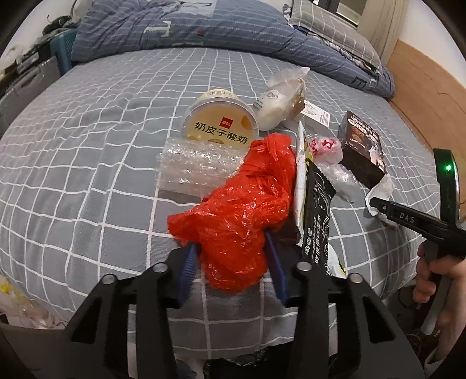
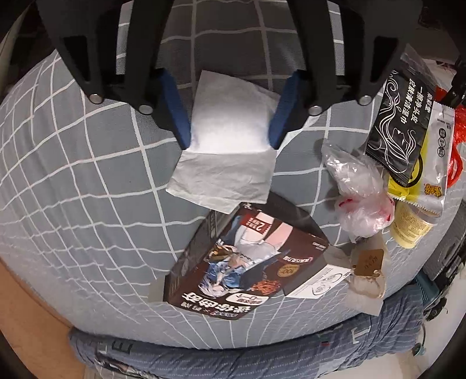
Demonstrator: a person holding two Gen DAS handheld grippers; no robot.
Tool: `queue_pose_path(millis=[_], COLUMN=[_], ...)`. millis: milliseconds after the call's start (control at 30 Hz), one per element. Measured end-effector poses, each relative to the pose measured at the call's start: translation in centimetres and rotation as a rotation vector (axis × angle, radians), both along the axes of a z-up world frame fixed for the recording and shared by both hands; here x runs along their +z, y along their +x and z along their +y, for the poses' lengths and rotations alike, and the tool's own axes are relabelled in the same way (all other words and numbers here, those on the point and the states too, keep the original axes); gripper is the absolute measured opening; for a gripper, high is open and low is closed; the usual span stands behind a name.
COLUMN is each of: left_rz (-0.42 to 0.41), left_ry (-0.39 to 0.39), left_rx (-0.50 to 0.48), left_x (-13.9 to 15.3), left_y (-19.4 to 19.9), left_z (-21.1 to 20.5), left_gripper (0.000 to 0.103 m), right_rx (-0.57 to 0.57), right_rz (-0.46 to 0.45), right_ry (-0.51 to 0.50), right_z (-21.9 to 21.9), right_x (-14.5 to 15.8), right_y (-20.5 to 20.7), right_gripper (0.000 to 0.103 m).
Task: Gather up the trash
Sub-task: 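Grasp the red plastic bag with the left tool while the right tool grasps the white tissue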
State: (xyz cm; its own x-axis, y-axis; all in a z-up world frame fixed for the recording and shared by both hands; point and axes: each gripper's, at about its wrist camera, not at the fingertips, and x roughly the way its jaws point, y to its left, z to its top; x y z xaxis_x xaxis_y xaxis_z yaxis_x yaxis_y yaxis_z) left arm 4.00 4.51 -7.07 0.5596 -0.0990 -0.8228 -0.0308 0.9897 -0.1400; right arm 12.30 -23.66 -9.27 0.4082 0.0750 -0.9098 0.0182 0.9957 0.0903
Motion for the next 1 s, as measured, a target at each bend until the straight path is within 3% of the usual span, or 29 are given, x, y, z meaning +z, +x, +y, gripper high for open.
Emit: queue_pose_path(millis=[200,267,1000], left_rz=[-0.016,-0.026,-0.137], left_ry=[0.009,0.012,0.041], left_rx=[0.0,0.002,0.05], left_x=[0.8,1.3,5.6], left_y=[-0.3,-0.6,-3.0], left_z=[0.1,0.1,0.4], left_gripper=[0.027,0.026,0.026], right_rx=[0.012,0.017,0.04], right_rz=[-0.01,-0.017,-0.143], right_ry=[0.01,0.008,-0.007], right_z=[0.2,0.4,1.2], right_x=[0.2,0.5,5.9], right_y=[-0.1,-0.2,-3.8], right_gripper=[0.014,0.011,0.009])
